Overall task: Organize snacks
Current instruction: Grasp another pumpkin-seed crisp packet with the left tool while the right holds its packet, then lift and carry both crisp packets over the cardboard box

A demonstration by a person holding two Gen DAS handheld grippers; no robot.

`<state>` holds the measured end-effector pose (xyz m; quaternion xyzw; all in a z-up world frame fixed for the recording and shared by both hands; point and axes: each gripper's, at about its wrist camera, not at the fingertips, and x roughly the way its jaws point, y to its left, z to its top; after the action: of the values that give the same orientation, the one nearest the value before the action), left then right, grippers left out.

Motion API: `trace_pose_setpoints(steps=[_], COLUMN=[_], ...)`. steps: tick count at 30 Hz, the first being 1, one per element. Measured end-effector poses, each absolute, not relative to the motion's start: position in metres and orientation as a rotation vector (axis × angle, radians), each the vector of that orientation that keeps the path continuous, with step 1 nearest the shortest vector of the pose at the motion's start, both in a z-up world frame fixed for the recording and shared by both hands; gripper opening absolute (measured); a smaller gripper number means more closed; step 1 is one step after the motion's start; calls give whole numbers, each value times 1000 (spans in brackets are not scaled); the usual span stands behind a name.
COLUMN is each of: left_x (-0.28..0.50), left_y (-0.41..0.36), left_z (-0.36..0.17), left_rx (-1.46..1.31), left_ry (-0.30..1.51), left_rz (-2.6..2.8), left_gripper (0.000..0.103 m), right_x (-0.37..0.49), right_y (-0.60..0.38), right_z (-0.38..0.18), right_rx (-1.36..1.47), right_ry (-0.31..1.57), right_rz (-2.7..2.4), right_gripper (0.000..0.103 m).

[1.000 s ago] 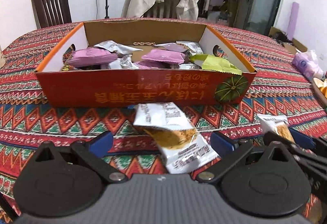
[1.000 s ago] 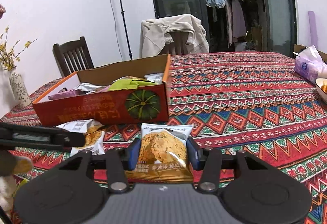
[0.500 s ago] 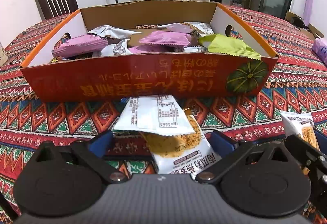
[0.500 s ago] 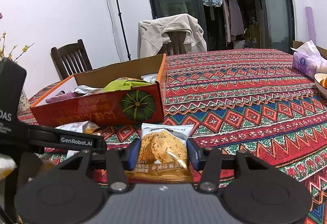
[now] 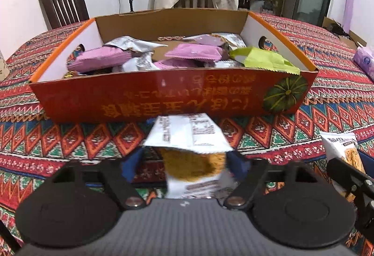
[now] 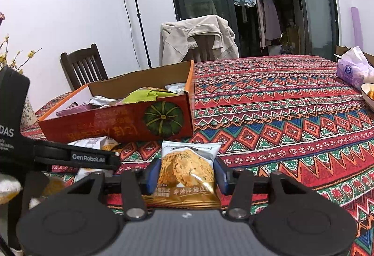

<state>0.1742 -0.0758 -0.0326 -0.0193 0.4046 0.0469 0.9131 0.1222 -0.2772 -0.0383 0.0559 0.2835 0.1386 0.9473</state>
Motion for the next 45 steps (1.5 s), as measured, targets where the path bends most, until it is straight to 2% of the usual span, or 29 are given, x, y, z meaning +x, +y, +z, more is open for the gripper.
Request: trace_pose_setpoints(steps=[2,7,15,33,45], left_x=[171,162,144,88,90], left_y=[-71,-59,-42,-20,-2], left_z=[-31,-30,-26,20,42], left_rx=[-38,-53,-83,-91,-79], left_ry=[825,812,788,547,432], left_rz=[86,54,21,-11,34], left_gripper=[61,50,48,48,48], right_x=[122,120,118,112,114], right_y=[-277,-273,-268,-253,-239], right_z=[-38,-38,-38,-29,-8], right_rx=[115,113,103,75,59], right_ry=[578,582,586,565,502], right_rz=[282,287,289,314,335], right_gripper=[48,48,49,49,49])
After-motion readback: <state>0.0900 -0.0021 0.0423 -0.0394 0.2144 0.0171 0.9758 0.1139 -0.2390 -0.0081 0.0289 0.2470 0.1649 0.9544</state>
